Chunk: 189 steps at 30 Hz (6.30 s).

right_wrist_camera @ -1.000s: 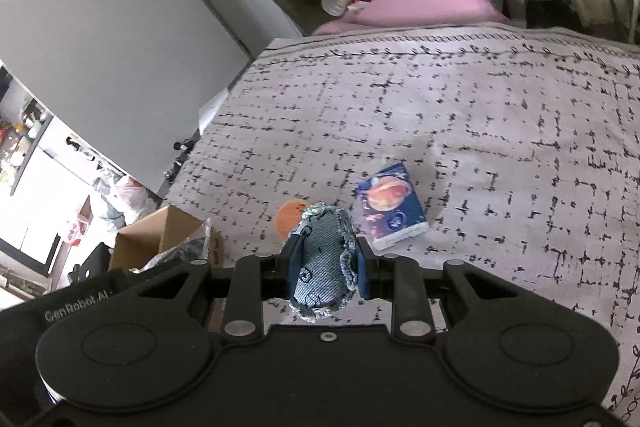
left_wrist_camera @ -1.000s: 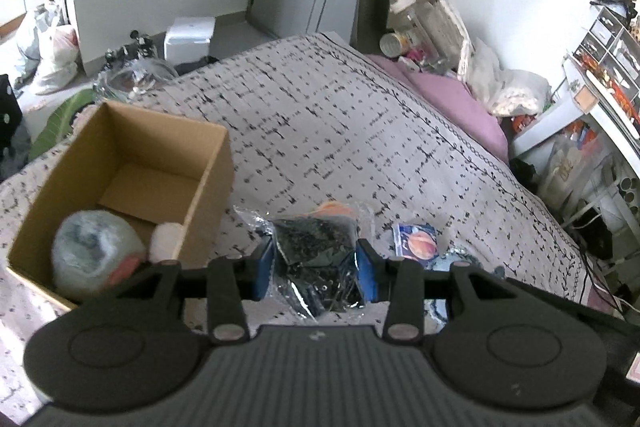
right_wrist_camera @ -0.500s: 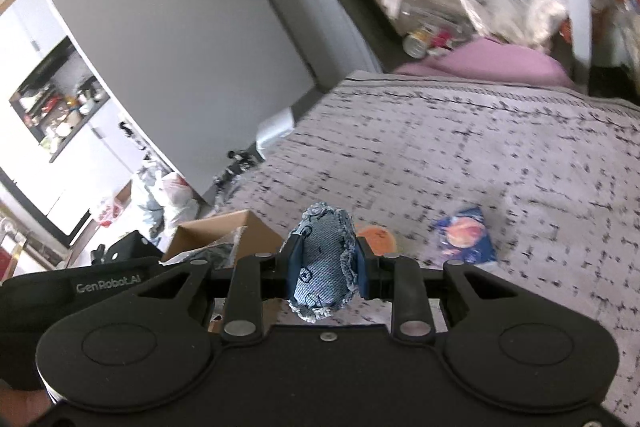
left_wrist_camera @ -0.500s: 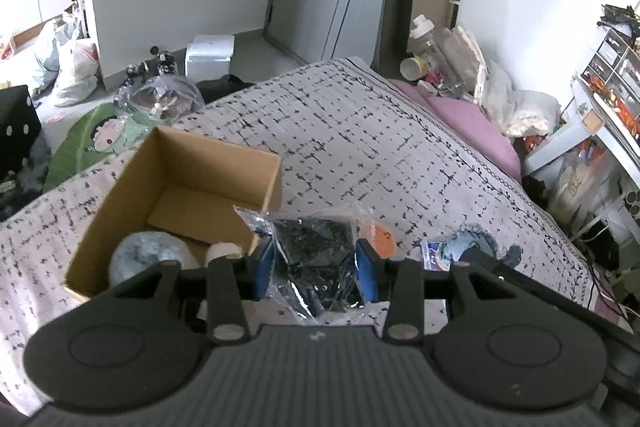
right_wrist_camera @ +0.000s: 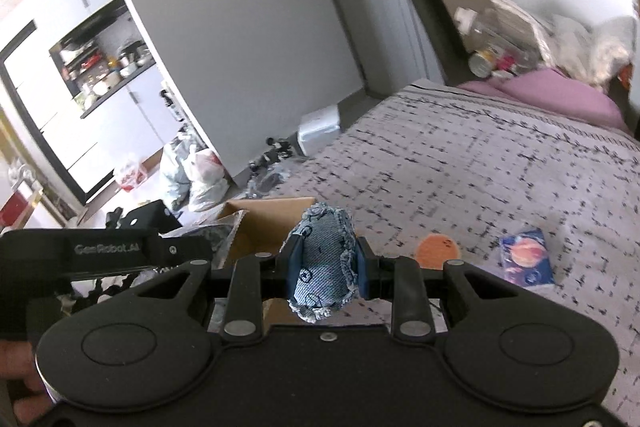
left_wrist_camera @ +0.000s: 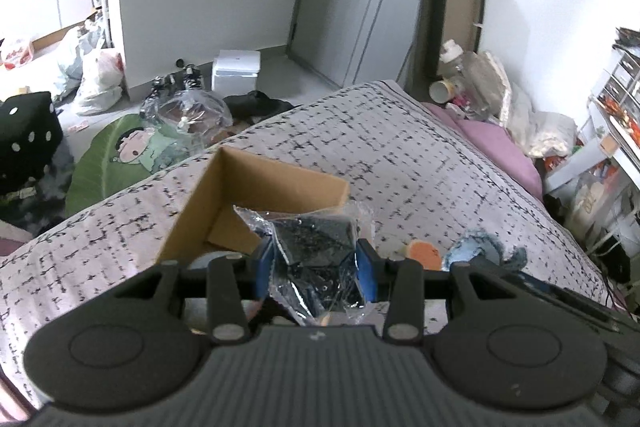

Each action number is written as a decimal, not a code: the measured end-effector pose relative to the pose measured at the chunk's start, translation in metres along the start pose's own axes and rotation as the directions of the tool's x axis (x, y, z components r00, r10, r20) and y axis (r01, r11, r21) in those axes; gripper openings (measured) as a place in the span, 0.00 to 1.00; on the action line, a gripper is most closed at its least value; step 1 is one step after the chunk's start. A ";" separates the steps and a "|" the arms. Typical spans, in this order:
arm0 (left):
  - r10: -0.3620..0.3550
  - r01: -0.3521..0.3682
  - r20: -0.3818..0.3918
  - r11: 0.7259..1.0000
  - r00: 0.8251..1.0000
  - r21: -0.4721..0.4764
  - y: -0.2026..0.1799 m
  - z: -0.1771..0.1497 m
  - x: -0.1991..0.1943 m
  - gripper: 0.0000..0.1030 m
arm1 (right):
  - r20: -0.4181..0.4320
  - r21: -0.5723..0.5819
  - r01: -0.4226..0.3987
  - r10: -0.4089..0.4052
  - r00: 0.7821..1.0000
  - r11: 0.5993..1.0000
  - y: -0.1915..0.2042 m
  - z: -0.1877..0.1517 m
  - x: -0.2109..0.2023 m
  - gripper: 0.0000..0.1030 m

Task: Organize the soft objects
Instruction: 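Carry the black bag over the box with the left gripper while the right gripper carries the octopus, then open the left gripper over the box while the right gripper releases the octopus into it, then move the left gripper to the burger plush while the right gripper moves to the planet tissue pack, then close the left gripper on the burger plush while the right gripper grasps the tissue pack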

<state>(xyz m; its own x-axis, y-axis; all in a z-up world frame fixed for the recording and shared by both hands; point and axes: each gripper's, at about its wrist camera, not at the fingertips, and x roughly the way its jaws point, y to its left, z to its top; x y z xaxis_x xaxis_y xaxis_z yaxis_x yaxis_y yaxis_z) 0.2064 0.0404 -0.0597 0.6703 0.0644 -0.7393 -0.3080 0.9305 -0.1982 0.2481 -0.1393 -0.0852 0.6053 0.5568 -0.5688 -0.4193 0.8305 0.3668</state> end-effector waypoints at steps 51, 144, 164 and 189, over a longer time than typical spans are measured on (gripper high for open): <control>-0.046 0.036 -0.123 0.996 0.991 -0.087 0.100 0.032 0.087 0.55 | -0.016 -0.017 -0.030 0.029 0.999 0.999 0.056 -0.004 0.108 0.38; -0.054 0.063 -0.110 0.995 0.992 0.079 -0.125 -0.015 0.071 0.99 | -0.125 0.301 0.254 -0.226 0.966 0.919 -0.170 0.015 -0.020 0.97; -0.103 0.108 -0.215 0.994 0.971 0.015 -0.139 -0.023 0.162 0.80 | -0.206 0.327 0.333 -0.277 0.939 0.885 -0.196 0.013 0.023 0.86; -0.071 0.066 -0.288 0.997 0.955 -0.026 -0.132 -0.034 0.228 0.42 | -0.305 0.250 0.312 -0.232 0.924 0.917 -0.185 -0.007 0.080 0.74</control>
<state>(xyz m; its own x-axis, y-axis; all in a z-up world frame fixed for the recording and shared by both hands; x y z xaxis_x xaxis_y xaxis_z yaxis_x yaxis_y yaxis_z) 0.3772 -0.0803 -0.2239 0.4672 -0.1082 -0.8775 -0.2804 0.9231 -0.2632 0.3690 -0.2488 -0.2039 0.4502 0.3171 -0.8347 -0.0261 0.9391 0.3426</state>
